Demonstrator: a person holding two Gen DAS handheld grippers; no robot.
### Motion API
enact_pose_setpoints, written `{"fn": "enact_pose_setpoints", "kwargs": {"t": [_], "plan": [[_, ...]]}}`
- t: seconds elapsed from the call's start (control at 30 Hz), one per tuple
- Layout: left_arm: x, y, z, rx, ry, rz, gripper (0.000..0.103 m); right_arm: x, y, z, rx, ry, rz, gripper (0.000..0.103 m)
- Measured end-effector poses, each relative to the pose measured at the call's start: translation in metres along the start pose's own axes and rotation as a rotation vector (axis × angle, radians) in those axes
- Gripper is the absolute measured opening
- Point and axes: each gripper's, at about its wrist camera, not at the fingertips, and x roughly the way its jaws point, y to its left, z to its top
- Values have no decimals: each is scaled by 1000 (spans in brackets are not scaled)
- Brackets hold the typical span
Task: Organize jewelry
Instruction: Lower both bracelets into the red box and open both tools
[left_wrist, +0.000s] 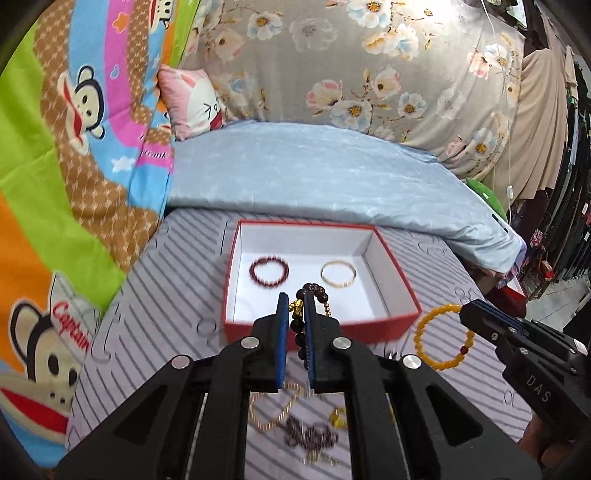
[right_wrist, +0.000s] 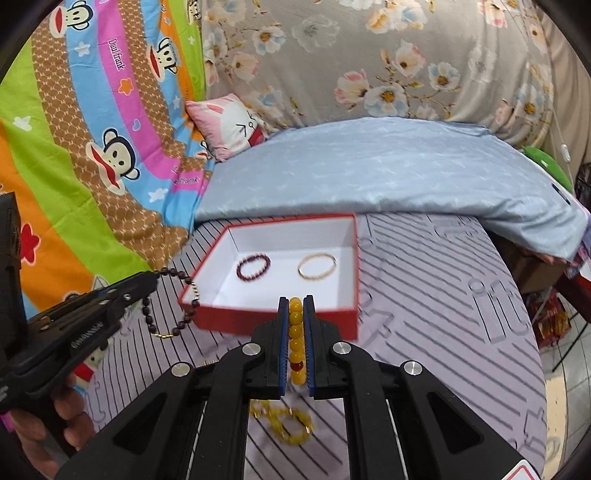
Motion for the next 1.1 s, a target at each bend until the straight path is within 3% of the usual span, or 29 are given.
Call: {"fn": "enact_pose_setpoints", "kwargs": {"t": [0.27,0.53,0.67,0.7,0.77,0.83,1.1], "plan": [[57,3,33,-22,18,-3,8,65,1,46,22,32,42,7],[108,8,28,-24,87,6,8,126,3,40,39,119,53,7],[127,13,22,-36,121,18,9,144,3,35,18,135,2,8],[132,16,21,-46,132,17,9,147,2,34,18,133,-12,13],[138,20,19,-53,144,31,18,149,0,33,9,126,-43,21],[139,23,18,-60,140,42,42,147,0,32,3,107,-69,38],[134,22,14,-44,127,56,43,133,2,27,-3,81,-65,41]]}}
